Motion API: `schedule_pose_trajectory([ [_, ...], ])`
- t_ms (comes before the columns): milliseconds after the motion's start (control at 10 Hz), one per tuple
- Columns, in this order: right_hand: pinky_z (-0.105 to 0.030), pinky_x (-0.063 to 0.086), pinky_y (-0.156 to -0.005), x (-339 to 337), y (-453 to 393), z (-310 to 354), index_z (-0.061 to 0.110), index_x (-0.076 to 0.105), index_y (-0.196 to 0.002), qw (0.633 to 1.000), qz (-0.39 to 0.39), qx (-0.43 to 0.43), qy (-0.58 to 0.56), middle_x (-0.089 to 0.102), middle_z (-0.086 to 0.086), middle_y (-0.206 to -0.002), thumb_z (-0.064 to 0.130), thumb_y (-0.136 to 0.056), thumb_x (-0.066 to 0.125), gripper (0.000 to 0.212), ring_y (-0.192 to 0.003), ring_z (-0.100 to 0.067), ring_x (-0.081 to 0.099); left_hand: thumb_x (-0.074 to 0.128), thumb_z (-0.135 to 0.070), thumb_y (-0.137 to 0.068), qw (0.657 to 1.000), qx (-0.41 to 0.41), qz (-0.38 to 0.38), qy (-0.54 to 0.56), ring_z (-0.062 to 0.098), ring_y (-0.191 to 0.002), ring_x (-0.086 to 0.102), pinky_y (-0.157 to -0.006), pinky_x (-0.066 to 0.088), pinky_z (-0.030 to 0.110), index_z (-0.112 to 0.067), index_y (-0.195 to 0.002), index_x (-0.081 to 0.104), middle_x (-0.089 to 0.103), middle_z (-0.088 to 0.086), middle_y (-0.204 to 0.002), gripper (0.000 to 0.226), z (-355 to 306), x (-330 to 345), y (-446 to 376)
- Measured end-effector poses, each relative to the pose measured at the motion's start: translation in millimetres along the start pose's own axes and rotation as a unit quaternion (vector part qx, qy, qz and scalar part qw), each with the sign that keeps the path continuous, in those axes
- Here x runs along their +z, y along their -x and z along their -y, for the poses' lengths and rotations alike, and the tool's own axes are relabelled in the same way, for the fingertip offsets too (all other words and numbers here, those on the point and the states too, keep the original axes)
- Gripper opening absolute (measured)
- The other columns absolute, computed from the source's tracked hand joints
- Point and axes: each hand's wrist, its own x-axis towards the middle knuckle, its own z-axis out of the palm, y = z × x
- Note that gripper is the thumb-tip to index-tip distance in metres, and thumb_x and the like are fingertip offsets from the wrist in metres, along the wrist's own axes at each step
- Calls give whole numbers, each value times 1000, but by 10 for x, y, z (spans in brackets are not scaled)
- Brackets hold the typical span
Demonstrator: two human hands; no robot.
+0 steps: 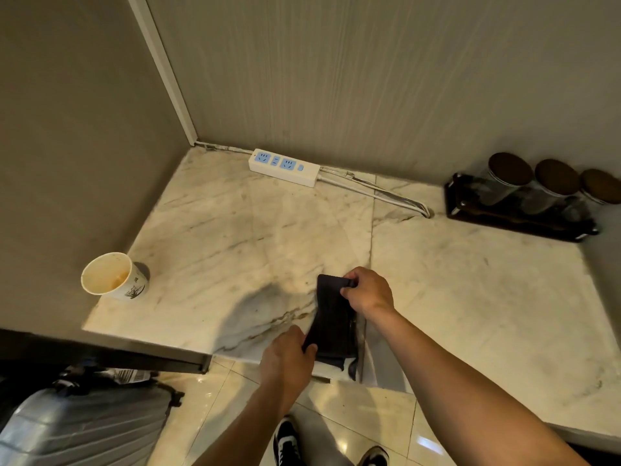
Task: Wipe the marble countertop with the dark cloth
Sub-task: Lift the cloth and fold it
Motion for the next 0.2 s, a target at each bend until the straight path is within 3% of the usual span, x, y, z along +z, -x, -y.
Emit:
schedule_pose_trajectory([
  [200, -26, 44, -75, -37, 51, -86, 20, 58, -117, 1000, -12, -1, -18, 59, -2, -113, 33, -87, 64, 33, -101, -22, 60, 56, -41, -89, 1000, -20, -12, 6, 16, -87, 58, -75, 51, 31, -25, -104, 46, 59, -3, -97, 24, -30, -79, 13],
])
